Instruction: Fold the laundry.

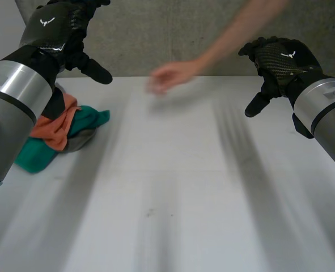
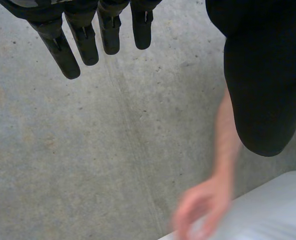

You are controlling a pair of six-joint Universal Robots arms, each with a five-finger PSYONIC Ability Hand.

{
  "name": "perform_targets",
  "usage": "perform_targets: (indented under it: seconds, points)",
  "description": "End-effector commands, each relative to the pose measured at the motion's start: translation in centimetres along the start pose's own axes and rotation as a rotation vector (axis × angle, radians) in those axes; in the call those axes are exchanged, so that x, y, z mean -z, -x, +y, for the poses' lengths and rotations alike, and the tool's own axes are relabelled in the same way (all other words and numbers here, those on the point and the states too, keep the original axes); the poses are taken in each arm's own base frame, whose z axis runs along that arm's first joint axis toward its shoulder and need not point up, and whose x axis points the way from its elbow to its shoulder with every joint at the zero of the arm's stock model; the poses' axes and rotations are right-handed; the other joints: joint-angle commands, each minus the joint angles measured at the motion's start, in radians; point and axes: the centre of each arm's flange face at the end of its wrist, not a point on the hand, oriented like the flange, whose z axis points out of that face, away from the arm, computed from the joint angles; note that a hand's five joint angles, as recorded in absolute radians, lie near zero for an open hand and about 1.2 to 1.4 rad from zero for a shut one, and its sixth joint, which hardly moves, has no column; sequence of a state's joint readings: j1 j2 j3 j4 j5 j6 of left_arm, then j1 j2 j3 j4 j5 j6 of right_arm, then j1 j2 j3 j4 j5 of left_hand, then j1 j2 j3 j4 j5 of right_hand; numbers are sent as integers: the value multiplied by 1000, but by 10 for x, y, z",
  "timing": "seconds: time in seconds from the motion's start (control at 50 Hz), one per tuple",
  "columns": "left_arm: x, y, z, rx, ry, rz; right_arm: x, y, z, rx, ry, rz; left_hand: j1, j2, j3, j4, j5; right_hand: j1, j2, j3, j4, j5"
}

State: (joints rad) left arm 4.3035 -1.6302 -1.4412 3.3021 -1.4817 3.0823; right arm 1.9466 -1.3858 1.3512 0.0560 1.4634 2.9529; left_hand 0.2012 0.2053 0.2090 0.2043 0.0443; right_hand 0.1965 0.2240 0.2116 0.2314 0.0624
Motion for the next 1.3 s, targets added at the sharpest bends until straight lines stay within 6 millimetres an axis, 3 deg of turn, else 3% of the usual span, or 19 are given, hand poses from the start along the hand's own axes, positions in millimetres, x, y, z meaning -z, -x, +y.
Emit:
perform_targets:
  seconds: [0.02,0.16,0.26,0.42,0.52,0.64,0.7,0.72,0.74,0.78,0.84,0.86,0.92,0.94,1.06,1.1,1.16,1.28,1.3]
  points:
    - [-12,27,9,-154,21,-69,0,0,-1,2,-1,0,-20,-24,-28,-23,-38,-22,-49,-37,-57,-62]
    - [-31,88,47,-352,138,-199,0,0,0,1,2,0,-26,-30,-34,-29,-44,-22,-49,-37,-57,-62]
    - [-51,147,96,-456,266,-247,1,1,1,1,7,-4,-23,-27,-31,-26,-41,-22,-49,-37,-57,-62]
    - [-67,204,172,-522,399,-189,-2,3,11,13,35,-12,-23,-27,-31,-26,-41,-22,-49,-37,-57,-62]
    - [-71,221,204,-549,436,-173,0,10,14,48,43,-31,15,11,7,12,-3,-22,-49,-37,-57,-62]
    - [-78,229,223,-543,437,-169,-1,20,24,70,74,-63,678,674,670,675,660,-22,-49,-37,-57,-62]
    - [-79,229,224,-546,434,-168,-1,21,26,71,80,-63,954,949,946,950,936,-22,-49,-37,-57,-62]
    - [-81,228,222,-554,420,-172,-1,20,27,71,82,-61,1193,1189,1185,1190,1175,-22,-49,-37,-57,-62]
    - [-83,228,218,-563,404,-177,-2,19,27,72,84,-59,1195,1191,1187,1192,1177,-22,-49,-37,-57,-62]
    - [-87,222,211,-581,373,-183,-2,17,27,73,83,-54,1195,1191,1187,1192,1177,-22,-49,-37,-57,-62]
    - [-98,205,177,-618,273,-214,-3,16,27,74,82,-52,1195,1191,1187,1192,1177,-22,-49,-37,-57,-62]
    - [-103,191,147,-635,197,-229,-3,16,25,72,77,-49,1195,1191,1187,1192,1177,-22,-49,-37,-57,-62]
    - [-105,167,100,-637,78,-247,-3,15,24,73,72,-48,1195,1191,1187,1192,1177,-22,-49,-37,-57,-62]
    - [-104,151,71,-619,-3,-251,-4,15,23,73,69,-48,1195,1191,1187,1192,1177,-22,-49,-37,-57,-62]
    - [-82,75,8,-439,-170,-146,-3,13,15,76,44,-40,1195,1191,1187,1192,1177,-22,-49,-37,-57,-62]
    - [-63,43,-4,-354,-183,-76,-3,11,10,75,30,-34,1195,1191,1187,1192,1177,-22,-49,-37,-57,-62]
    - [-43,14,-5,-265,-154,-6,0,11,3,77,12,-33,1195,1191,1187,1192,1177,-22,-49,-37,-57,-62]
    - [3,-67,34,-41,18,224,1,4,-3,79,-9,-11,1195,1191,1187,1192,1177,-22,-49,-37,-57,-62]
    - [7,-74,41,-30,43,244,1,2,-3,77,-7,-6,1024,1020,1016,1021,1006,-22,-49,-37,-57,-62]
